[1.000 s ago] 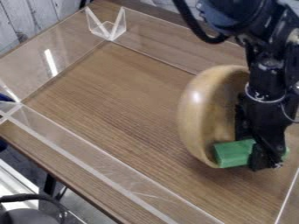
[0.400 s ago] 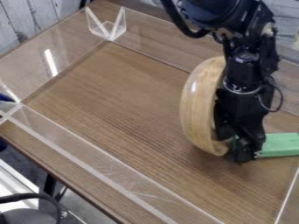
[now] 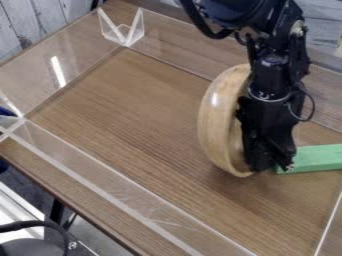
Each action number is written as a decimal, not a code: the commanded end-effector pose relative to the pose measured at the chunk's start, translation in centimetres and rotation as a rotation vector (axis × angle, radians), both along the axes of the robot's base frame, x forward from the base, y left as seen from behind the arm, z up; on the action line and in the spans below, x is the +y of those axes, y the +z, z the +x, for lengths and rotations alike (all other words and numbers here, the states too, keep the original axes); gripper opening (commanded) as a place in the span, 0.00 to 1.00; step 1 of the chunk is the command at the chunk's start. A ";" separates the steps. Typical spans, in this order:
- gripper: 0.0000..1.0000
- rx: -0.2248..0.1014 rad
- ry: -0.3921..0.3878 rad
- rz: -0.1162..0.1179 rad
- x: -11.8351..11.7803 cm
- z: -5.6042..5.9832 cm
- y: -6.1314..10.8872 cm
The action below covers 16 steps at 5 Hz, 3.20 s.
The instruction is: Remove the green block from inside the brown bowl and put it on the table
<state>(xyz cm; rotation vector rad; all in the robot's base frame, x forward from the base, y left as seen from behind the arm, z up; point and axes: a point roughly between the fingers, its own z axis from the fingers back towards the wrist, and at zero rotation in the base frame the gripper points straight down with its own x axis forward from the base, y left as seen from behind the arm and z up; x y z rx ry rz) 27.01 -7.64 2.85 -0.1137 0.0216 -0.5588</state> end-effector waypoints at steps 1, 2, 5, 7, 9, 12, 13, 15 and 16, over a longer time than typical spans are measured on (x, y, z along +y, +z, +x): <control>0.00 0.006 0.012 -0.005 0.3 -0.1 -0.2; 0.00 -0.006 0.025 -0.002 0.8 -0.2 0.7; 0.00 -0.056 0.098 0.018 3.1 0.0 3.5; 0.00 -0.053 0.092 0.010 2.6 0.0 3.1; 0.00 -0.052 0.092 -0.001 2.3 -0.1 3.1; 0.00 -0.052 0.094 -0.015 1.9 -0.3 3.0; 0.00 -0.053 0.096 -0.019 1.8 -0.4 3.1; 0.00 -0.053 0.100 -0.027 1.6 -0.4 3.1; 0.00 -0.055 0.105 -0.029 1.6 -0.4 3.3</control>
